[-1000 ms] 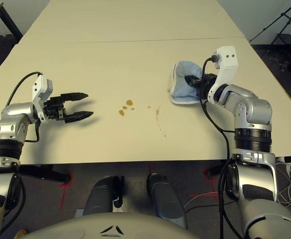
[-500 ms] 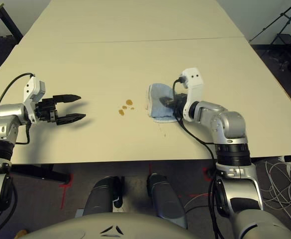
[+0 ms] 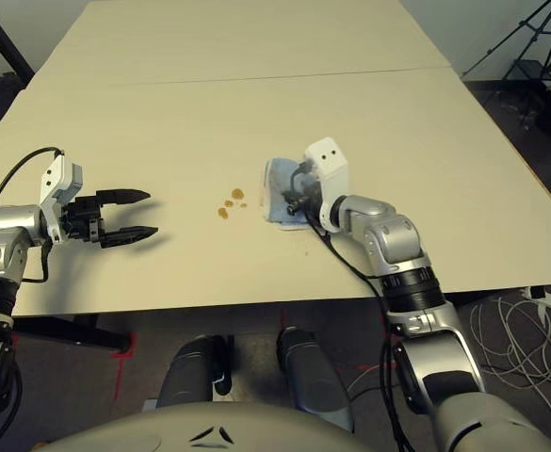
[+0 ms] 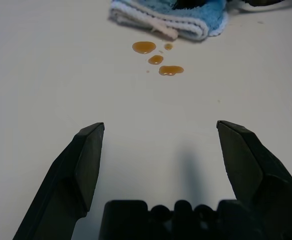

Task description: Wipe the water off the table with a rag.

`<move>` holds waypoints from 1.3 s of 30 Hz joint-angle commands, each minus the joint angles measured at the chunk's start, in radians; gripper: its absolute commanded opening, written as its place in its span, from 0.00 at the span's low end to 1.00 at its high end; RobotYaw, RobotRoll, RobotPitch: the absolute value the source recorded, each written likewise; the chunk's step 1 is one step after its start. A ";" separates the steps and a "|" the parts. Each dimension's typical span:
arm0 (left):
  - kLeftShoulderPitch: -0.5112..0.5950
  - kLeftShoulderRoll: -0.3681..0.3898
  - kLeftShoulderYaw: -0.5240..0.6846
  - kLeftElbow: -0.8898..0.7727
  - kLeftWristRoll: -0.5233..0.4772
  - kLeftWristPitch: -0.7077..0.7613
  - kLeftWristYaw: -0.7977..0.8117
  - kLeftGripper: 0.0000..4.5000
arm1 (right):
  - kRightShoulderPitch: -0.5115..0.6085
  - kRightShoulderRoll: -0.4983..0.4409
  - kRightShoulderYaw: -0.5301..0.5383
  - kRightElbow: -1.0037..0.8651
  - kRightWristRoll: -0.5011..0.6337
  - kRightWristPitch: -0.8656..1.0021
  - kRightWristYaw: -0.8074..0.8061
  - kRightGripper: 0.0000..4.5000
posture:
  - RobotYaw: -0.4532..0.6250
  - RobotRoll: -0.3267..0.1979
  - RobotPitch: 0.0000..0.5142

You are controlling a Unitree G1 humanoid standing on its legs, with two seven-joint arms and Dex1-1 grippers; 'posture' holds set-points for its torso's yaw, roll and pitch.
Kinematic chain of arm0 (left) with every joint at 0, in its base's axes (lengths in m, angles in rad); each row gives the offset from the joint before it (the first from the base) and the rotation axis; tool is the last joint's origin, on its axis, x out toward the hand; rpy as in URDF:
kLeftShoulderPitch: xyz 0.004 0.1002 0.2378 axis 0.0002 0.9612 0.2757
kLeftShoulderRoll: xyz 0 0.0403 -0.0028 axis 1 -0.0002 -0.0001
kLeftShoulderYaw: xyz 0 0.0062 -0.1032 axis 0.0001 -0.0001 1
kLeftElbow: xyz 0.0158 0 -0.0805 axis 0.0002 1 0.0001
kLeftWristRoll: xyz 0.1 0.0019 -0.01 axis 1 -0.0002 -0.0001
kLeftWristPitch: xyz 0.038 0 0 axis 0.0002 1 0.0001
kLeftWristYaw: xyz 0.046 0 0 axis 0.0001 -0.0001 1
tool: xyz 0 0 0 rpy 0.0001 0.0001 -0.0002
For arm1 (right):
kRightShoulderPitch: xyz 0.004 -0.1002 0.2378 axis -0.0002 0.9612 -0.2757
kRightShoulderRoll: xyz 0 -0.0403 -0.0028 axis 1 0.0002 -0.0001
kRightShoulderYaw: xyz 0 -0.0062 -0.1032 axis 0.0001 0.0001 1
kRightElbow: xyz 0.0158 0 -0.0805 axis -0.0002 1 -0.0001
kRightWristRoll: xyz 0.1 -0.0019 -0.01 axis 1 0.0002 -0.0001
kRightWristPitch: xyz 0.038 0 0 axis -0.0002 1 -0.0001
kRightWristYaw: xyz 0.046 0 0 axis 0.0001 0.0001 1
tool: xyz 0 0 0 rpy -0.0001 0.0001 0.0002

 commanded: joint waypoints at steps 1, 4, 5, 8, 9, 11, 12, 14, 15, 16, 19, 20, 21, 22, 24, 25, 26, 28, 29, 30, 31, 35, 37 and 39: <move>0.025 0.008 0.011 -0.027 -0.010 0.013 0.005 1.00 | -0.015 0.066 0.092 0.081 -0.015 -0.001 0.044 0.01 | 0.26 0.62 0.30; 0.042 0.013 0.019 -0.040 -0.015 0.017 0.008 1.00 | -0.029 0.102 0.125 0.097 -0.030 -0.007 0.064 0.01 | 0.27 0.62 0.31; 0.048 0.015 0.021 -0.044 -0.017 0.019 0.009 1.00 | -0.031 0.111 0.136 0.097 -0.033 -0.006 0.071 0.01 | 0.27 0.62 0.31; 0.061 0.018 0.026 -0.056 -0.021 0.023 0.014 1.00 | -0.034 0.152 0.173 0.095 -0.046 -0.006 0.082 0.01 | 0.28 0.62 0.32; 0.065 0.018 0.027 -0.061 -0.023 0.025 0.016 1.00 | -0.036 0.167 0.185 0.094 -0.050 -0.006 0.084 0.01 | 0.28 0.62 0.32; 0.073 0.017 0.028 -0.071 -0.025 0.029 0.020 1.00 | -0.041 0.199 0.206 0.090 -0.056 -0.005 0.088 0.01 | 0.28 0.62 0.32; 0.078 0.016 0.029 -0.076 -0.025 0.030 0.022 1.00 | -0.044 0.215 0.216 0.090 -0.060 -0.005 0.090 0.01 | 0.28 0.62 0.32; 0.084 0.013 0.031 -0.085 -0.025 0.033 0.026 1.00 | -0.048 0.236 0.233 0.090 -0.065 -0.006 0.096 0.01 | 0.29 0.62 0.32; 0.086 0.012 0.032 -0.089 -0.025 0.035 0.027 1.00 | -0.049 0.244 0.239 0.090 -0.068 -0.006 0.097 0.01 | 0.29 0.62 0.32; 0.087 0.010 0.032 -0.091 -0.025 0.036 0.029 1.00 | -0.050 0.247 0.243 0.090 -0.069 -0.006 0.100 0.01 | 0.29 0.62 0.31; 0.089 0.008 0.032 -0.095 -0.026 0.037 0.032 1.00 | -0.053 0.240 0.238 0.096 -0.073 -0.010 0.105 0.01 | 0.29 0.62 0.31; 0.089 0.008 0.032 -0.095 -0.026 0.037 0.032 1.00 | -0.055 0.228 0.228 0.102 -0.075 -0.014 0.106 0.01 | 0.29 0.62 0.31; 0.088 0.007 0.031 -0.094 -0.026 0.036 0.033 1.00 | -0.060 0.211 0.215 0.110 -0.077 -0.019 0.108 0.01 | 0.29 0.62 0.29; 0.086 0.006 0.030 -0.093 -0.025 0.036 0.033 1.00 | -0.064 0.196 0.203 0.118 -0.079 -0.023 0.109 0.01 | 0.29 0.62 0.29; 0.081 0.004 0.028 -0.088 -0.024 0.033 0.034 1.00 | -0.074 0.150 0.171 0.133 -0.081 -0.032 0.116 0.01 | 0.29 0.62 0.29; 0.076 0.001 0.026 -0.081 -0.021 0.029 0.034 1.00 | -0.079 0.119 0.152 0.139 -0.081 -0.035 0.122 0.01 | 0.28 0.62 0.28; 0.069 -0.001 0.024 -0.073 -0.018 0.026 0.034 1.00 | -0.082 0.091 0.136 0.141 -0.080 -0.037 0.127 0.01 | 0.28 0.62 0.28; 0.055 -0.007 0.019 -0.056 -0.012 0.019 0.034 1.00 | -0.081 0.035 0.113 0.131 -0.075 -0.033 0.140 0.01 | 0.27 0.62 0.27; 0.049 -0.009 0.018 -0.049 -0.010 0.016 0.034 1.00 | -0.079 0.012 0.107 0.125 -0.072 -0.029 0.146 0.01 | 0.27 0.62 0.27; 0.042 -0.011 0.015 -0.041 -0.007 0.012 0.033 1.00 | -0.076 -0.013 0.099 0.115 -0.069 -0.025 0.154 0.01 | 0.26 0.62 0.26; 0.035 -0.014 0.013 -0.033 -0.005 0.009 0.032 1.00 | -0.074 -0.039 0.088 0.105 -0.066 -0.018 0.160 0.01 | 0.26 0.62 0.26; 0.002 -0.024 0.002 0.002 0.005 -0.005 0.024 1.00 | -0.066 -0.132 0.049 0.065 -0.050 0.009 0.176 0.01 | 0.25 0.62 0.26; -0.013 -0.027 -0.003 0.016 0.009 -0.010 0.020 1.00 | -0.057 -0.185 0.030 0.045 -0.044 0.020 0.185 0.01 | 0.24 0.62 0.26; -0.035 -0.029 -0.009 0.040 0.014 -0.019 0.014 1.00 | -0.039 -0.274 0.003 0.033 -0.051 0.020 0.203 0.01 | 0.24 0.62 0.26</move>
